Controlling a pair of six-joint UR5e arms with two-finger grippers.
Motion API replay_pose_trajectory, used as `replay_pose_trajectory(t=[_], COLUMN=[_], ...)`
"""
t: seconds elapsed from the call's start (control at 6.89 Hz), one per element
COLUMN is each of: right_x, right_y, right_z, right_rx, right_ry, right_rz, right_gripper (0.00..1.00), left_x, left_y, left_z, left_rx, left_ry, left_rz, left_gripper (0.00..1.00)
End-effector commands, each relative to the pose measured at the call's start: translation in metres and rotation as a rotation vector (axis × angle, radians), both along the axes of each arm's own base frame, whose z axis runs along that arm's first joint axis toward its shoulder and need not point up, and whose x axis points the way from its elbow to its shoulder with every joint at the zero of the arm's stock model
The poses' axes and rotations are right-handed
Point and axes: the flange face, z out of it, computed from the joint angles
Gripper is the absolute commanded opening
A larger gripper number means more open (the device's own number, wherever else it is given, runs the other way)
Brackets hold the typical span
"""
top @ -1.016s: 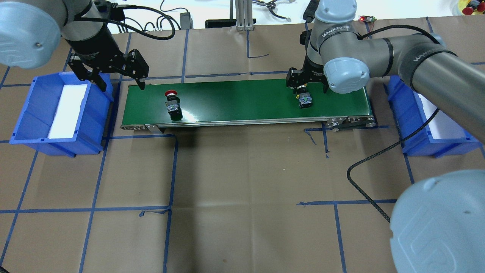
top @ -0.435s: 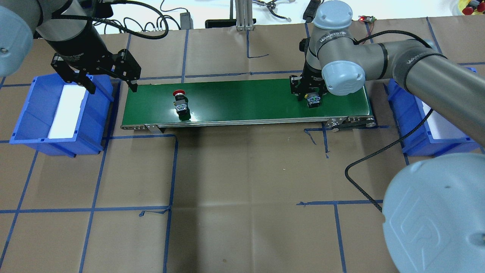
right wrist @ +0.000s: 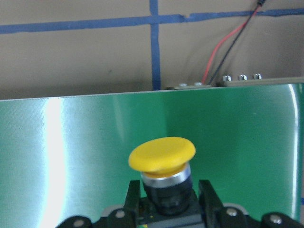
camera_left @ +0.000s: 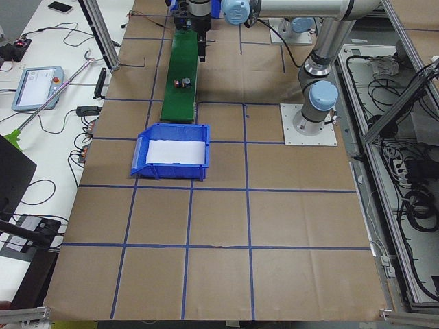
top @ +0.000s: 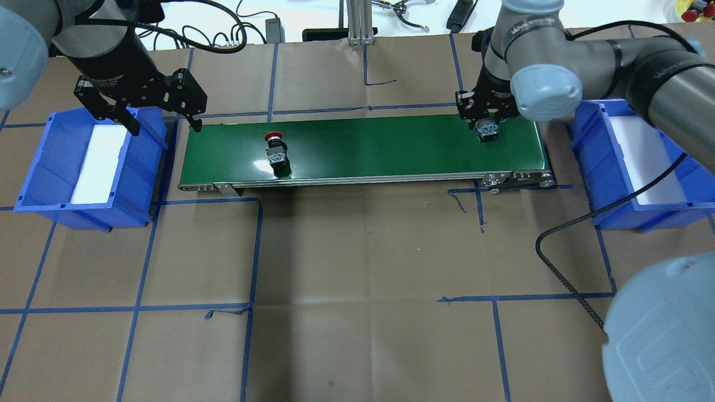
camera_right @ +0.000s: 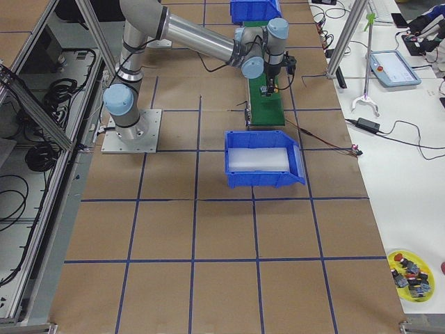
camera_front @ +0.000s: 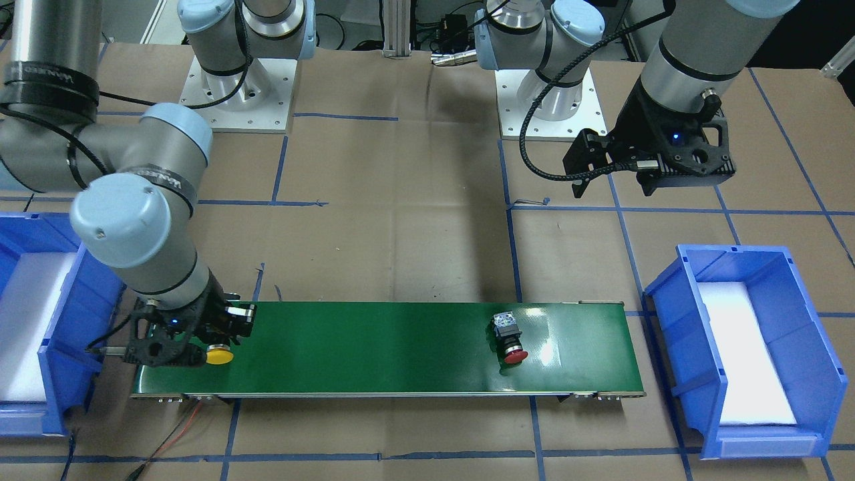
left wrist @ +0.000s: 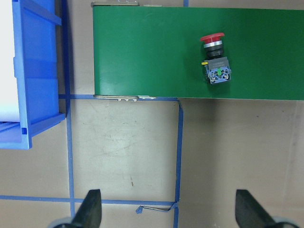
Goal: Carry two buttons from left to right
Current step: 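Lift the yellow button with the right gripper and carry it into the empty blue bin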
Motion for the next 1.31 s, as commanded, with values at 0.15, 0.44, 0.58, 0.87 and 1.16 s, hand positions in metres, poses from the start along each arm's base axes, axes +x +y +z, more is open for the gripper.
replay_pose_trajectory(t=[0.15, 0.44, 0.58, 0.87, 1.16], right_x=[-0.134, -0.243, -0.286, -0.321, -0.319], right_y=[0.039, 0.053, 0.060, 0.058, 0.066], right_z=[0.099, 0.103, 0.094, 0.050, -0.009], right_rx=[-0.052, -0.057, -0.064, -0.134, -0.174], right_ry=[0.019, 0.042, 0.009, -0.054, -0.002], right_rz=[-0.046, -0.010, -0.011, 0.076, 0.130], right_gripper=[0.05, 0.05, 0.04, 0.04, 0.04], left_x=[0.001, 0.000, 0.000, -0.001, -0.001], left_y=[-0.003, -0.004, -0.004, -0.005, -0.005], left_z=[0.001, 0.001, 0.001, 0.001, 0.001], left_rx=[-0.008, -0.010, -0.010, -0.008, -0.008], left_ry=[-0.003, 0.000, 0.000, 0.002, 0.002], left_rz=[0.067, 0.067, 0.067, 0.070, 0.070], left_gripper=[1.00, 1.00, 1.00, 1.00, 1.00])
